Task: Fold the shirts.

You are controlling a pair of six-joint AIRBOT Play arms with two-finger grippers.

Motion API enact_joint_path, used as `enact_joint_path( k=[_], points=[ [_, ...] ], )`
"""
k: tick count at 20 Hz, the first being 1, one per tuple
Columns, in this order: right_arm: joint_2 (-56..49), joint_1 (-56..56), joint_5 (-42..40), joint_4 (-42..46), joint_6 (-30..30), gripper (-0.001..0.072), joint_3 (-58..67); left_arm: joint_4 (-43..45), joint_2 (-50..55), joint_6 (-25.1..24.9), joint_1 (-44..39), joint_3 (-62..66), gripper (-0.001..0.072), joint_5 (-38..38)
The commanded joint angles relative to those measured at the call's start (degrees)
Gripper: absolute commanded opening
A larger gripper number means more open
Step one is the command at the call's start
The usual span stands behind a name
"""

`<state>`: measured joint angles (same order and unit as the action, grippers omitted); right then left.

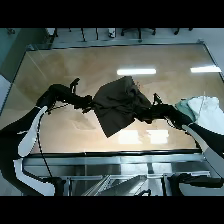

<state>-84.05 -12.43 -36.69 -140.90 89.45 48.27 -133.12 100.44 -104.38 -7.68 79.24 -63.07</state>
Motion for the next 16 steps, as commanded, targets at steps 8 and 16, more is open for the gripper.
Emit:
enact_joint_path(
  k=[8, 16],
  points=[
    [33.3, 20.9, -19.2, -0.1, 9.5, 0.0013, 46.8, 0.3, -44.9, 0.6, 6.5, 13.5, 0.0014, 9.5],
    [35.6, 33.1, -26.1, 3.3, 11.3, 0.0013, 74.7, 14.0, -60.5, 10.1, 20.6, 40.3, 0.0014, 6.6]
  ],
)
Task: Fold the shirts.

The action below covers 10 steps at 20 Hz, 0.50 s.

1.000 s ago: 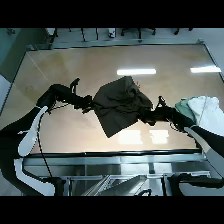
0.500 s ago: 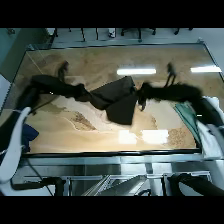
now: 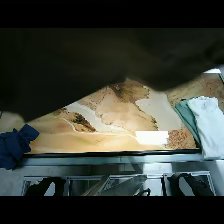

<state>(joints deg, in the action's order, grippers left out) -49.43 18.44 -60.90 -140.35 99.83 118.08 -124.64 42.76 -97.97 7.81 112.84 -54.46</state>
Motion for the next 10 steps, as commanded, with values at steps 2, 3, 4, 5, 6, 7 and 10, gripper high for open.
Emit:
enact_joint_path(
  k=[2, 3, 4, 5, 6, 7, 10],
  points=[
    [0.3, 2.2, -1.9, 2.5, 0.9, 0.0014, 2.8, 3.9, -0.3, 4.3, 7.9, 7.4, 0.0014, -6.0],
    [-0.4, 2.2, -1.9, 2.5, 1.0, 0.0013, 0.8, 1.1, 1.9, 4.2, 8.8, 6.3, 0.0014, -8.1],
    [-1.2, 2.2, -1.9, 2.5, 1.2, 0.0013, -1.5, -2.8, 4.2, 4.2, 9.1, 3.8, 0.0014, -9.2],
    [-2.3, 2.1, -2.1, 2.0, 1.9, 0.0014, -4.5, -6.1, 6.5, 3.4, 9.1, 1.1, 0.0014, -9.7],
    [-3.6, 1.8, -2.7, 1.1, 2.4, 0.0014, -7.4, -9.0, 9.4, 1.6, 8.9, -1.5, 0.0015, -10.4],
    [-5.3, 0.4, -3.0, 1.2, 2.7, 0.0013, -10.6, -10.5, 12.7, -0.2, 7.0, -4.2, 0.0014, -10.7],
    [-12.5, -5.6, -2.5, 1.8, 4.3, 0.0013, -20.4, -8.1, 25.2, -4.9, -3.5, -11.2, 0.0015, -8.5]
  ],
)
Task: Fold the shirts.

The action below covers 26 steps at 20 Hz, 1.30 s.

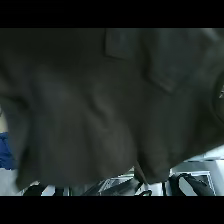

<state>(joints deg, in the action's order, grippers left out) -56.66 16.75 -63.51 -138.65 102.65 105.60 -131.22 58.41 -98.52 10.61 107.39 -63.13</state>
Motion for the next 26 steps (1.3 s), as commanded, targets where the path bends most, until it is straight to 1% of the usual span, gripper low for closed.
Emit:
enact_joint_path(
  k=[1, 3, 5, 7, 9, 10, 12, 14, 15, 16, 17, 18, 19, 20, 21, 22, 23, 24, 25, 26],
  points=[
    [-8.3, -5.9, 1.2, 0.4, 2.6, 0.0013, -11.5, 0.0, 14.1, -4.6, -8.9, -7.9, 0.0015, 1.0],
    [-15.1, -8.5, 6.8, 2.6, 2.6, 0.0013, -17.9, 4.2, 25.2, -5.6, -13.4, -10.6, 0.0015, 2.4],
    [-23.5, -9.6, 12.2, 2.6, 2.7, 0.0014, -22.2, 6.8, 37.4, -5.6, -15.6, -11.2, 0.0015, 4.4],
    [-33.4, -10.0, 15.1, 2.3, 3.7, 0.0014, -22.9, 6.7, 48.6, -5.6, -16.0, -10.5, 0.0015, 7.2],
    [-42.2, -10.1, 18.1, -0.9, 3.7, 0.0014, -22.7, 6.5, 58.5, -5.6, -15.9, -5.0, 0.0015, 6.7],
    [-45.6, -10.2, 19.5, -2.0, 3.9, 0.0014, -22.2, 6.5, 62.0, -5.5, -15.6, -1.4, 0.0015, 5.5],
    [-48.9, -10.4, 20.3, -1.9, 4.2, 0.0015, -20.8, 6.6, 65.6, -5.5, -14.7, 5.6, 0.0015, 2.9],
    [-48.8, -10.4, 20.1, -1.5, 6.6, 0.0015, -19.6, 6.6, 66.0, -5.5, -13.4, 11.3, 0.0015, 0.3],
    [-48.3, -10.3, 19.9, -1.5, 7.0, 0.0014, -19.0, 6.6, 65.3, -5.4, -12.5, 12.7, 0.0031, -0.9],
    [-47.6, -10.1, 19.5, -1.5, 7.1, 0.0015, -18.8, 6.6, 64.1, -5.4, -11.6, 12.9, 0.0237, -1.8],
    [-46.9, -9.8, 18.9, -1.5, 7.1, 0.0034, -18.8, 6.5, 62.1, -4.9, -10.7, 11.4, 0.0626, -2.2],
    [-46.3, -9.5, 17.9, -1.5, 7.1, 0.0255, -18.8, 6.6, 59.8, -4.2, -9.6, 8.8, 0.0702, -2.5],
    [-45.7, -8.9, 16.2, -1.5, 7.1, 0.0477, -18.8, 6.6, 57.8, -4.2, -8.7, 6.8, 0.0702, -3.8],
    [-44.7, -8.1, 13.4, -1.5, 7.1, 0.0482, -18.8, 6.6, 55.8, -4.1, -7.5, 5.5, 0.0701, -6.2],
    [-43.5, -7.0, 10.1, -1.4, 7.1, 0.0425, -18.8, 6.6, 53.9, -3.2, -6.1, 4.9, 0.0701, -9.6],
    [-41.9, -5.4, 5.9, -0.4, 7.1, 0.0303, -18.8, 6.6, 52.4, -2.4, -4.6, 4.8, 0.0700, -13.7],
    [-40.2, -3.6, 1.6, 1.6, 7.1, 0.0247, -18.9, 6.8, 50.9, -2.3, -3.1, 4.7, 0.0700, -18.5],
    [-38.2, -1.7, -2.6, 3.7, 6.0, 0.0248, -19.6, 6.8, 49.4, -1.4, -1.4, 3.7, 0.0700, -23.4],
    [-36.1, -0.1, -5.8, 5.1, 5.4, 0.0248, -21.2, 6.8, 47.1, -0.6, 0.2, 0.6, 0.0700, -26.7],
    [-33.4, 1.7, -8.2, 6.7, 5.4, 0.0249, -24.3, 6.8, 44.5, -0.6, 1.4, -3.9, 0.0700, -28.3]
  ],
)
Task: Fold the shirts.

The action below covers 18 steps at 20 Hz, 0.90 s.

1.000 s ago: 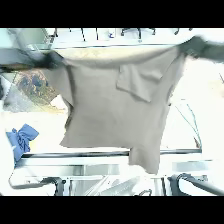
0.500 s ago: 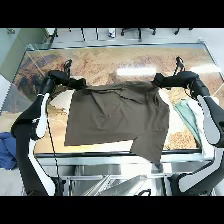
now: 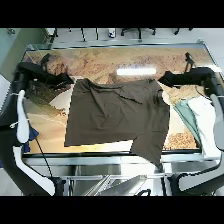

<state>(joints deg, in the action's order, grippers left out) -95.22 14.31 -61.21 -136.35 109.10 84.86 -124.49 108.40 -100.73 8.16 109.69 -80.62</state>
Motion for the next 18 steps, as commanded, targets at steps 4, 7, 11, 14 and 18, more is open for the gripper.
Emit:
enact_joint_path(
  k=[4, 7, 11, 14, 18],
  points=[
    [18.6, 11.9, -8.7, 11.3, -1.1, 0.0251, -23.7, 1.9, -18.8, -1.8, 7.7, -36.0, 0.0699, -6.8],
    [23.3, 19.4, -9.6, 13.0, -1.1, 0.0416, -33.5, 2.4, -24.6, -5.2, 10.1, -55.1, 0.0700, -0.7],
    [23.3, 23.8, -12.5, 12.9, 1.6, 0.0421, -40.0, 2.5, -25.2, -7.9, 12.1, -64.4, 0.0699, 2.8],
    [23.1, 23.2, -10.6, 12.7, 3.7, 0.0421, -42.8, 2.9, -25.2, -7.9, 12.1, -64.8, 0.0699, 5.7],
    [20.4, 21.9, -8.9, 11.2, 3.9, 0.0436, -43.1, 1.2, -25.2, -8.0, 9.7, -64.8, 0.0698, 7.9]
  ],
)
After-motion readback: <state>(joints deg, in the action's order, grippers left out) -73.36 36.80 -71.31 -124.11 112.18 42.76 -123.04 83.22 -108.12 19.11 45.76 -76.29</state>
